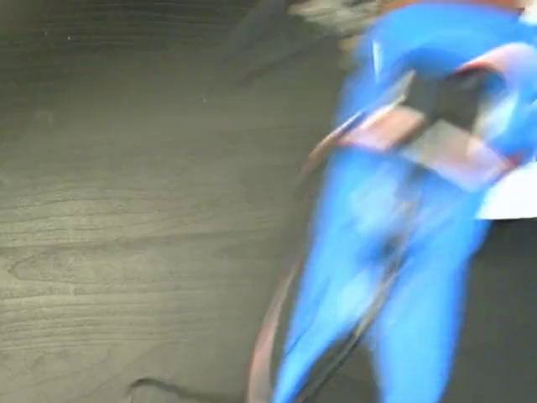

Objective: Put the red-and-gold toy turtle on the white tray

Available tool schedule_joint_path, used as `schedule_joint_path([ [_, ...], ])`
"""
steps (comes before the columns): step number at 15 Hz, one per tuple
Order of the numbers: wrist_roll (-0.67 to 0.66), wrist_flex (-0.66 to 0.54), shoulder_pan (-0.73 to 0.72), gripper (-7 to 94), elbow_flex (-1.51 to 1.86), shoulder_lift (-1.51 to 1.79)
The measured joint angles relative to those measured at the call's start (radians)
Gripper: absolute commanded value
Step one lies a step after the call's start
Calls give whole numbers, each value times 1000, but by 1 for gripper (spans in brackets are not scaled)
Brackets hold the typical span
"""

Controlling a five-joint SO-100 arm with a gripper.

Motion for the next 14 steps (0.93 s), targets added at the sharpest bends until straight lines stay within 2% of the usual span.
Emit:
schedule_joint_path([
  [5, 14, -290, -397, 0, 672, 555],
  [8, -34, -448, -489, 0, 1224, 876],
  [11, -100, -454, -463, 0, 1594, 1118],
  [14, -117, -325, -422, 0, 1778, 1397],
])
